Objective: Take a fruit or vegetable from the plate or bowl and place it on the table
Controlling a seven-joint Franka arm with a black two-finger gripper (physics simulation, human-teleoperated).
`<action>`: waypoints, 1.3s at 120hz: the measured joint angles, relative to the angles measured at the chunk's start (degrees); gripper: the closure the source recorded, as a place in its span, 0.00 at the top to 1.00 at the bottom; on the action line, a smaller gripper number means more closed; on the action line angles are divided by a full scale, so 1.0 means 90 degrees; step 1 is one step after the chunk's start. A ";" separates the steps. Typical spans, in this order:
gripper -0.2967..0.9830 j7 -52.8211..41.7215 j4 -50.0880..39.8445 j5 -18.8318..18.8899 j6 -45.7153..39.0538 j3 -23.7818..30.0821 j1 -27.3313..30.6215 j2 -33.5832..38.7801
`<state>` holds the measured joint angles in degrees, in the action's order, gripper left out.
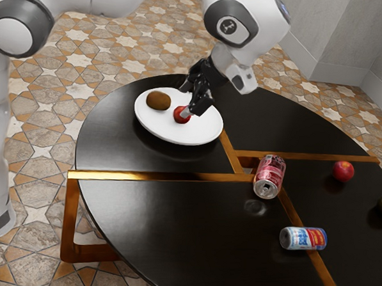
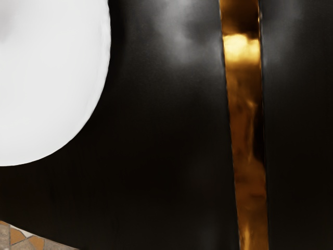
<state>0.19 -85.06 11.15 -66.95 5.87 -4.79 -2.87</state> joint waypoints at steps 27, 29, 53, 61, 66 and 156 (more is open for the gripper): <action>0.77 0.0015 -0.0053 0.0107 -0.1612 0.0004 -0.0287 0.0047; 0.77 0.0016 -0.0053 0.0115 -0.1658 0.0004 -0.0255 0.0056; 0.77 0.0024 -0.0221 0.0161 -0.1797 -0.0090 0.0124 0.0186; 0.77 0.0003 -0.0897 0.0176 -0.1819 -0.0143 0.0255 0.0698; 0.77 -0.0051 -0.1574 0.0185 -0.1900 -0.0281 0.0287 0.1202; 0.77 -0.3224 -0.4144 -0.0104 -0.3344 -0.0798 0.1877 0.3098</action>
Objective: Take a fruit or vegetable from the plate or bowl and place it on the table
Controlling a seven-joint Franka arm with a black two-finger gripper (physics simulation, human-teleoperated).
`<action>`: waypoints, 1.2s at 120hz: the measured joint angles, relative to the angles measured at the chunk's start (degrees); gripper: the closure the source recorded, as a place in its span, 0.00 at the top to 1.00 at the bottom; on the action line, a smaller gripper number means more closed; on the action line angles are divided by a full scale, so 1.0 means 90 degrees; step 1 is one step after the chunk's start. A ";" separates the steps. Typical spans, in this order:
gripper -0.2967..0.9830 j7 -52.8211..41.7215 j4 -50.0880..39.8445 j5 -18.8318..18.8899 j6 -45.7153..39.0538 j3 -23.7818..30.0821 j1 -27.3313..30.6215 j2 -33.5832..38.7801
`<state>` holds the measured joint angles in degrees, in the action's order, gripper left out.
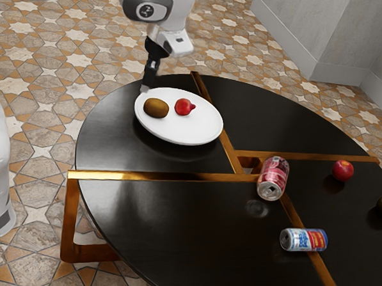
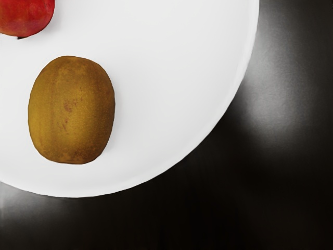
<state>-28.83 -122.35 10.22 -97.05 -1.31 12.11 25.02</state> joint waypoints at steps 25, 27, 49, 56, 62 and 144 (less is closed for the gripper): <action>0.77 -0.0746 0.0581 -0.0143 -0.0437 -0.0249 0.0254 -0.1002; 0.77 -0.0804 0.0670 -0.0168 -0.0465 -0.0251 0.0296 -0.1108; 0.77 -0.1359 0.0930 -0.0356 -0.0733 -0.0239 0.0549 -0.1693; 0.77 -0.1501 0.0842 -0.0399 -0.0783 -0.0236 0.0542 -0.1716; 0.77 -0.1611 0.0739 -0.0456 -0.0821 -0.0237 0.0550 -0.1723; 0.77 -0.2479 0.0446 -0.0981 -0.1333 -0.0197 0.0876 -0.2212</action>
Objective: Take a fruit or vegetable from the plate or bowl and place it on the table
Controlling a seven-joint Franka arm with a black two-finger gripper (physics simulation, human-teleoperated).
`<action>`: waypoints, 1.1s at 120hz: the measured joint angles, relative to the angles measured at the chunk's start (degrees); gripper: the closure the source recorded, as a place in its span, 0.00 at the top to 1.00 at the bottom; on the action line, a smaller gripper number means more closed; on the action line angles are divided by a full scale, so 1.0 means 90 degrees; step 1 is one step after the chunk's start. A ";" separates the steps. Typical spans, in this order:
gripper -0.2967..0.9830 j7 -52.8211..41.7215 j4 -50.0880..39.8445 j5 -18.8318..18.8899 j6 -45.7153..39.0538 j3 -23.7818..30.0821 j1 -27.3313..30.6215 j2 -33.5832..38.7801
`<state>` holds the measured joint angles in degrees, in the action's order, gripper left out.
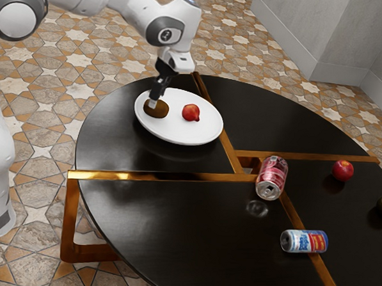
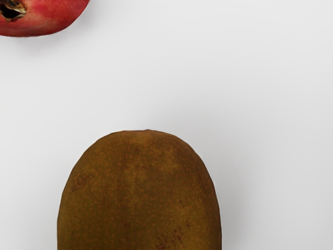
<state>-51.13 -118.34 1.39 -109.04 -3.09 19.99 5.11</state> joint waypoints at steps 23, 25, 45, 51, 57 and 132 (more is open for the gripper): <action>0.77 -0.0107 -0.0008 -0.0158 -0.0126 0.0000 0.0182 -0.0214; 0.77 -0.0116 -0.0008 -0.0171 -0.0133 0.0000 0.0198 -0.0229; 0.77 -0.0189 -0.0008 -0.0297 -0.0207 0.0001 0.0267 -0.0329; 0.77 -0.0208 -0.0008 -0.0344 -0.0251 0.0001 0.0264 -0.0358; 0.77 -0.0226 -0.0008 -0.0378 -0.0290 0.0001 0.0257 -0.0397; 0.62 -0.0342 -0.0103 -0.0703 -0.0429 -0.0019 0.0210 -0.0477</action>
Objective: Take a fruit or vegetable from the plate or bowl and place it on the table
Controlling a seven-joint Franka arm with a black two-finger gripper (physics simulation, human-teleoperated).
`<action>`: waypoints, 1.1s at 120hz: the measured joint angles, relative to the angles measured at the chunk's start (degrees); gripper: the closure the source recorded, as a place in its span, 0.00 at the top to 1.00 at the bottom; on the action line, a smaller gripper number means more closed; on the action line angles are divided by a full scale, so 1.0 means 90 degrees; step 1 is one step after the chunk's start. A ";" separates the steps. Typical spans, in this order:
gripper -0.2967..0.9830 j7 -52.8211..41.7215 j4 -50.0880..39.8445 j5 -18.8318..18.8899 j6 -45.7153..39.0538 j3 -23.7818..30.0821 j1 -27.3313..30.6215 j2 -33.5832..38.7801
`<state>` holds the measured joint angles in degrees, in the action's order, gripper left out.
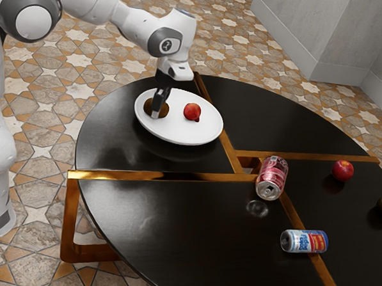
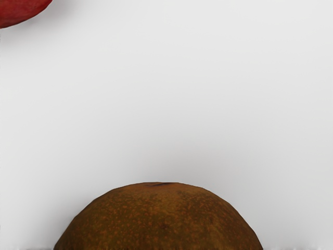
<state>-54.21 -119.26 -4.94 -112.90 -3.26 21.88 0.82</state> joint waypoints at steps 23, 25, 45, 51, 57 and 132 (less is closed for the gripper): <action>0.63 -0.0018 -0.0003 -0.0021 0.0001 -0.0001 0.0111 -0.0002; 0.62 -0.0019 -0.0003 -0.0021 0.0001 -0.0001 0.0123 -0.0003; 0.52 -0.0022 0.0015 0.0006 -0.0013 0.0014 0.0251 0.0003; 0.50 -0.0019 0.0025 0.0030 -0.0023 0.0029 0.0297 0.0006; 0.50 -0.0014 0.0032 0.0050 -0.0032 0.0039 0.0334 0.0016; 0.48 0.0641 0.0727 0.0623 0.0105 0.2360 -0.0091 0.0201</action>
<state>-48.44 -112.72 0.67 -111.96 17.98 21.06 2.63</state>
